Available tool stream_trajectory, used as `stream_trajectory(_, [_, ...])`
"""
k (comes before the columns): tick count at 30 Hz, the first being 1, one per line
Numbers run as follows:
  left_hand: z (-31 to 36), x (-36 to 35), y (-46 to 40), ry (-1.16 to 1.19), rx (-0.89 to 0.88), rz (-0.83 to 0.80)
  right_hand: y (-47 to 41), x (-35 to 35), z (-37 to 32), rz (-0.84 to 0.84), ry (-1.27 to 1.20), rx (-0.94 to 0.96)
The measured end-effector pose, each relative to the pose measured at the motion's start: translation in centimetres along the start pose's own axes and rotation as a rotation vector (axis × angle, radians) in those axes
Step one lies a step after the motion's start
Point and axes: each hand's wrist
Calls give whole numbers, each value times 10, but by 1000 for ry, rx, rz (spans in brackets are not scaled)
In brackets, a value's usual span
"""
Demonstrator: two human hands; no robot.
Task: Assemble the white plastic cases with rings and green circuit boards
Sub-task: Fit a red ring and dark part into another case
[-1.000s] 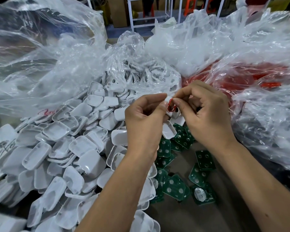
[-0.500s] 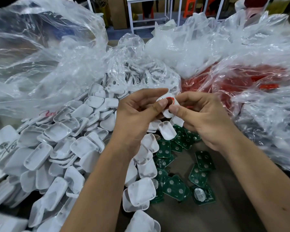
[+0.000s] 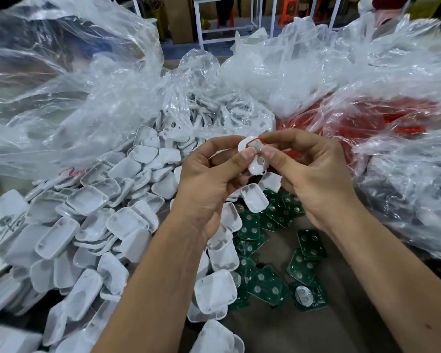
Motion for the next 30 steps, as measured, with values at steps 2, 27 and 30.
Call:
stream_trajectory(2, [0,0,1,-23,-12,0,0,-1,-1,28,11,2])
stream_trajectory(27, [-1,4,-1,118,131,-150,-1,8,-14,-253,-482,-364])
stream_trajectory(30, [-3,5,-2,93,113,-111,-1,8,-13,-242,-432,-335])
Point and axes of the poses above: each hand's wrist, its own y-axis away from the middle knuckle, its own x-axis out of the back of the hand, z = x × y, and after that the axes turned 7 degrees about -z, right-handed
